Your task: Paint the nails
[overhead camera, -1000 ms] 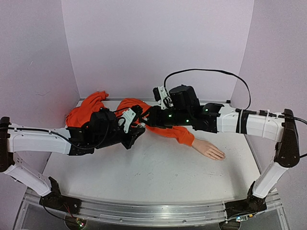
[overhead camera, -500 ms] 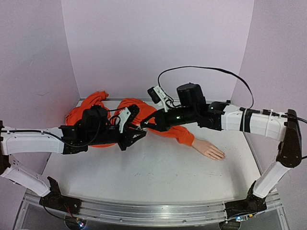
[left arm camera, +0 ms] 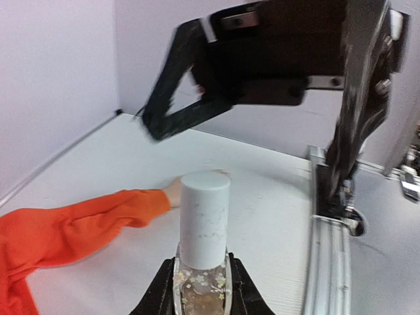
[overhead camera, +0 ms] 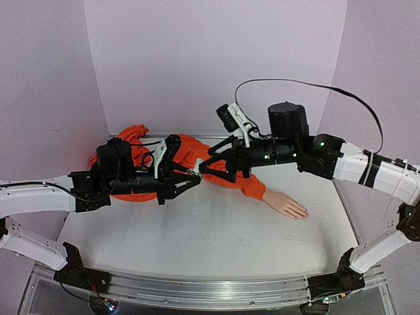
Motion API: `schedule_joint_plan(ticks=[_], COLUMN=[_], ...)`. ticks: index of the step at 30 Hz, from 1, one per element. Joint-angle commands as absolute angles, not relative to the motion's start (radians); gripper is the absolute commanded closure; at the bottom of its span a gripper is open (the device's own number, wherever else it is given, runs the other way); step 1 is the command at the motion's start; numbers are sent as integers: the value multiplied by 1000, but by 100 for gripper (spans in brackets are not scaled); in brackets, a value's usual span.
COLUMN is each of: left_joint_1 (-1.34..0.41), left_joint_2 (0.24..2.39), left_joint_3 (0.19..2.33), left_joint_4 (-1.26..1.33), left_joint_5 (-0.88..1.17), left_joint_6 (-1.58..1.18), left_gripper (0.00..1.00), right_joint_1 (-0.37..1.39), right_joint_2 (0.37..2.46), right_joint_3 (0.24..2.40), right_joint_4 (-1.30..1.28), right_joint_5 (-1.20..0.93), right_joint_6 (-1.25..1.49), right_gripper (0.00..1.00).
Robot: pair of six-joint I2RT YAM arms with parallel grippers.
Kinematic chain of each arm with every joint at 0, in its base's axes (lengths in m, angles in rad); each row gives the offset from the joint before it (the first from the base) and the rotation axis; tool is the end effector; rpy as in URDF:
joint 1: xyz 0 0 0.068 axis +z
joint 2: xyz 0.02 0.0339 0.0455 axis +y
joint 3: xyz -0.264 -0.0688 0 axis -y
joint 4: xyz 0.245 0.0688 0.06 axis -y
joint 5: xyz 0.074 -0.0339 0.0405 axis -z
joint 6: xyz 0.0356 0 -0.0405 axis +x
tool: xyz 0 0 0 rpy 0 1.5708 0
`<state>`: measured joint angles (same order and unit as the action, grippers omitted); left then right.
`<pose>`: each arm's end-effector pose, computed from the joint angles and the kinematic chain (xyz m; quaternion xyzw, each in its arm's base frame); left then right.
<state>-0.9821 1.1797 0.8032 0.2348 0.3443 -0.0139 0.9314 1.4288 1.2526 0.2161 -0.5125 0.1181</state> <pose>0.1431 -0.2360 0.3081 0.4457 0.6065 -0.4221 0.5054 0.1885 0.2827 0.3952 -0.4330 0.5433 0.5014 0.5157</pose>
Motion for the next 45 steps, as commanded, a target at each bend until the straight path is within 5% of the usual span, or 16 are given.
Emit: schedule_joint_plan(ticks=[1, 16, 23, 29, 33, 35, 37, 39, 41, 43, 45], left_joint_1=[-1030, -1124, -1129, -1131, -1131, -1131, -1131, -1129, -1115, -1057, -992], left_joint_2=[1204, 1284, 1289, 1284, 1270, 1264, 1250, 1213, 1154, 1098, 1087], left_joint_3=[839, 902, 902, 893, 887, 885, 881, 857, 822, 797, 817], left_joint_4=[299, 303, 304, 302, 302, 302, 299, 299, 299, 299, 293], left_joint_5=[-111, -380, -376, -366, -340, -319, -292, -179, 84, 476, 707], left_joint_6=[99, 127, 128, 136, 129, 125, 113, 119, 133, 106, 28], left_gripper=[100, 100, 100, 100, 100, 100, 100, 100, 100, 100, 100], right_joint_1=[925, 1001, 1005, 1006, 1006, 1006, 1005, 996, 991, 925, 936], right_joint_2=[1340, 1543, 1568, 1580, 1585, 1585, 1577, 1556, 1462, 1436, 1496], right_joint_3=[1226, 1346, 1357, 1364, 1365, 1367, 1361, 1336, 1207, 1129, 1244], right_joint_4=[304, 308, 308, 308, 310, 310, 318, 355, 481, 522, 257], right_joint_5=[-145, -96, -93, -105, -121, -133, -168, -356, -837, -992, -1013], right_joint_6=[429, 686, 668, 652, 633, 609, 554, 363, 71, 97, -54], right_gripper=[17, 38, 74, 71, 83, 98, 100, 100, 100, 100, 100])
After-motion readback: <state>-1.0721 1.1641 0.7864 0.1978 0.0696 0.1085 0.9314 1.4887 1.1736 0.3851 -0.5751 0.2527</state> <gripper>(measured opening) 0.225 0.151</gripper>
